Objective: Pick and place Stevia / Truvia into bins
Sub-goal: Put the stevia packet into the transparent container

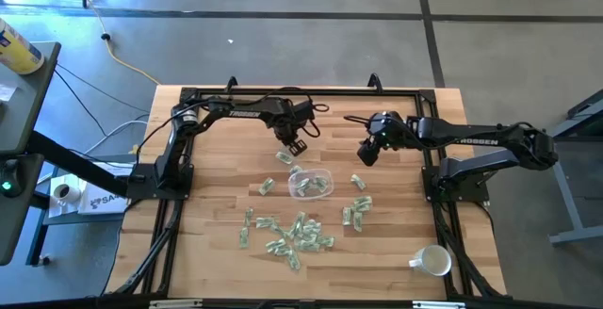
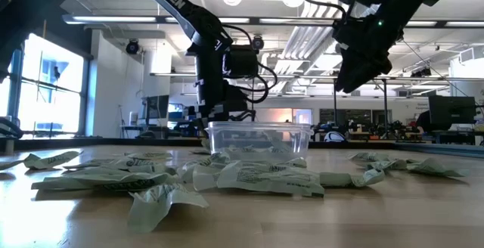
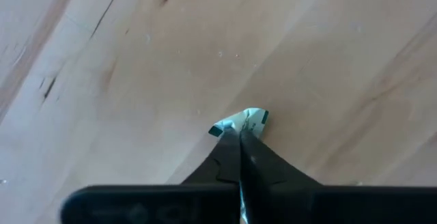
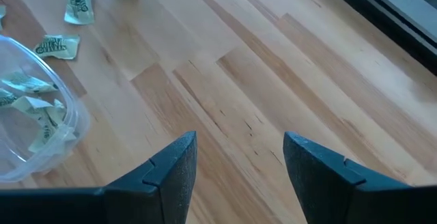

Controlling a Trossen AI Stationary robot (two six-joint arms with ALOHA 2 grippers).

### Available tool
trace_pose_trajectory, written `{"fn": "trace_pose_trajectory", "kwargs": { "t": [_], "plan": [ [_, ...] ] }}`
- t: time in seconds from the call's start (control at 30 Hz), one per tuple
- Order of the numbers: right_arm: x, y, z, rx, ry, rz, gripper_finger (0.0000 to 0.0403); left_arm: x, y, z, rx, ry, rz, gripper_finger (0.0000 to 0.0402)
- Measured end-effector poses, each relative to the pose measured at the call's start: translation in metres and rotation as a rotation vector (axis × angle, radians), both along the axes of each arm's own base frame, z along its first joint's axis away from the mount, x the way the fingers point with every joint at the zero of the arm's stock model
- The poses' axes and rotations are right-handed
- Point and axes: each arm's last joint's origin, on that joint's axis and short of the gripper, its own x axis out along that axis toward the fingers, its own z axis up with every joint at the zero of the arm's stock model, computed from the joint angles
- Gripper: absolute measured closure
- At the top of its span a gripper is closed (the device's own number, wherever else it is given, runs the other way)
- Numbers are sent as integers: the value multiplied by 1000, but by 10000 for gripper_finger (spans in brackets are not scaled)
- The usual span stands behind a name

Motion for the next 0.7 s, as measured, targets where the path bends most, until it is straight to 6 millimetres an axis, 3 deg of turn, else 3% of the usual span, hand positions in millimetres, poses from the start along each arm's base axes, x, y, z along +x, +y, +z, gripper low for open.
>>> {"fn": "trace_pose_trajectory", "kwargs": {
  "t": [0.33, 0.53, 0.7],
  "plan": [
    [3, -1, 3, 4, -56, -23, 195, -4, -2, 6, -2, 5, 0, 376],
    [3, -1, 3, 7, -60, -28, 194, -9, -4, 36, 24, -72, 4, 381],
    [3, -1, 3, 8, -60, -25, 194, -8, -24, 61, -13, -163, -20, 381]
  ]
}}
